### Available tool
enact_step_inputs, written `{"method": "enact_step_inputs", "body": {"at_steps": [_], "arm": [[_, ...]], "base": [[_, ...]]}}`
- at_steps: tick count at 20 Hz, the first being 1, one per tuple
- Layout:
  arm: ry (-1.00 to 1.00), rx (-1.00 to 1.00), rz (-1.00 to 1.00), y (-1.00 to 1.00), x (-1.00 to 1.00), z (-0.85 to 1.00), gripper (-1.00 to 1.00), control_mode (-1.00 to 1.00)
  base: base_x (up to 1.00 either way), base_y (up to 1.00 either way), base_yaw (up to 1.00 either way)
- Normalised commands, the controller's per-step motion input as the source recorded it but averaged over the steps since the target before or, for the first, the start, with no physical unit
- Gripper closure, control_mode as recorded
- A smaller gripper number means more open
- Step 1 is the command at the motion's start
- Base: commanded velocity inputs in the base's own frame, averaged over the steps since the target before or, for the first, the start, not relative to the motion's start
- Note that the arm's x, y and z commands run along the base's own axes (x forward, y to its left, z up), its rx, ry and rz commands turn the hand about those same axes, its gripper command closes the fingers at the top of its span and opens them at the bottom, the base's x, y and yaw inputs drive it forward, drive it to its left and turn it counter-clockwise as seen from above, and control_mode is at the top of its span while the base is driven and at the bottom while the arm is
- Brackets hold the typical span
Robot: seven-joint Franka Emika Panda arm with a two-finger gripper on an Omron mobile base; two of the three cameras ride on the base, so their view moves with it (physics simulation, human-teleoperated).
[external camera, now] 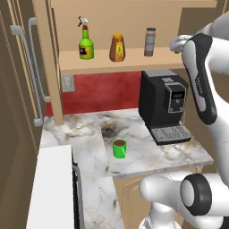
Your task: Pick the cinnamon and honey bottle from the cabinet and place them next to the mug.
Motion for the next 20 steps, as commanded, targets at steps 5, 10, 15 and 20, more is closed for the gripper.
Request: {"method": "enact_step_inputs", "body": {"at_steps": [5, 10, 15, 20], "arm": [[0.02, -0.07, 0.00, 0.03, 0.68, -0.09, -1.00, -1.00], [0.03, -0.09, 0.00, 0.02, 0.65, 0.00, -1.00, -1.00], [0.08, -0.07, 0.00, 0.05, 0.56, 0.00, -1.00, -1.00], [0.05, -0.01, 0.00, 0.00, 0.23, 0.00, -1.00, -1.00]], "base": [[0.00, 0.00, 0.00], [0.00, 0.00, 0.00], [0.00, 0.00, 0.00], [0.00, 0.00, 0.00]]}}
